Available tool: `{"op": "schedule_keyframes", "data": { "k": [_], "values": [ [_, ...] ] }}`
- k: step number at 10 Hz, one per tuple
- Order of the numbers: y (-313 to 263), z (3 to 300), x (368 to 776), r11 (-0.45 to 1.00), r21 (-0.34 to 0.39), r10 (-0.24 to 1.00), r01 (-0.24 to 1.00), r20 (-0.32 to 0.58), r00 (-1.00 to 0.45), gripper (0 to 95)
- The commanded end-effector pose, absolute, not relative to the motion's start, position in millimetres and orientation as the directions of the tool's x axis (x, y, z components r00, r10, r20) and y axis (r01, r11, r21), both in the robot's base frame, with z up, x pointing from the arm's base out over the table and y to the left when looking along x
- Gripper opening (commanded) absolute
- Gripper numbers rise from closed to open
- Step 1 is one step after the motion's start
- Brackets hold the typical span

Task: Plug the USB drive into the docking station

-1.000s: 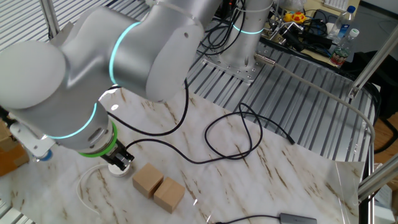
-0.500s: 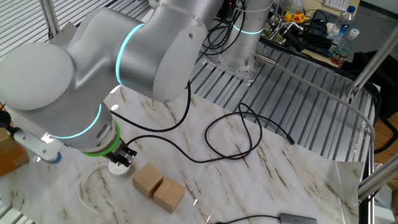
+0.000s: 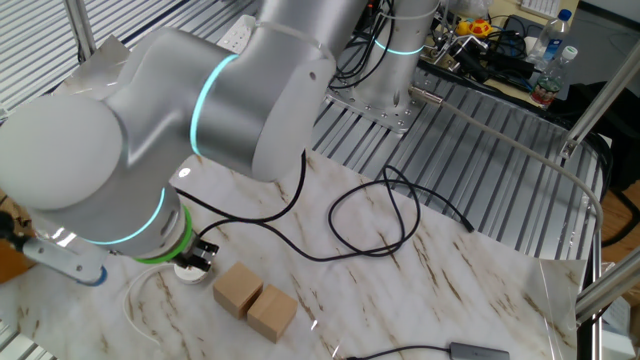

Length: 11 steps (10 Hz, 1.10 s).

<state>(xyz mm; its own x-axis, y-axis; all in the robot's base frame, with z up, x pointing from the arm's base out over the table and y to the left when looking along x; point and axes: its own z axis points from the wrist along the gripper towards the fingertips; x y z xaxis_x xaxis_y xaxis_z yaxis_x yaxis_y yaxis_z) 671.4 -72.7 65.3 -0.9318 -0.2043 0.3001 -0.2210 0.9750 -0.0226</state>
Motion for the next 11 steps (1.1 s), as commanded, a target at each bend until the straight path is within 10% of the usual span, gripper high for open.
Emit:
{"op": "schedule_keyframes", "data": {
  "k": [1,11],
  "values": [
    [-74.7,63.6,674.4,0.974,-0.004,-0.212,-0.228,0.354,-0.911,0.0],
    [-76.1,61.7,675.5,0.974,0.002,-0.208,-0.225,0.388,-0.898,0.0]
  ]
}}
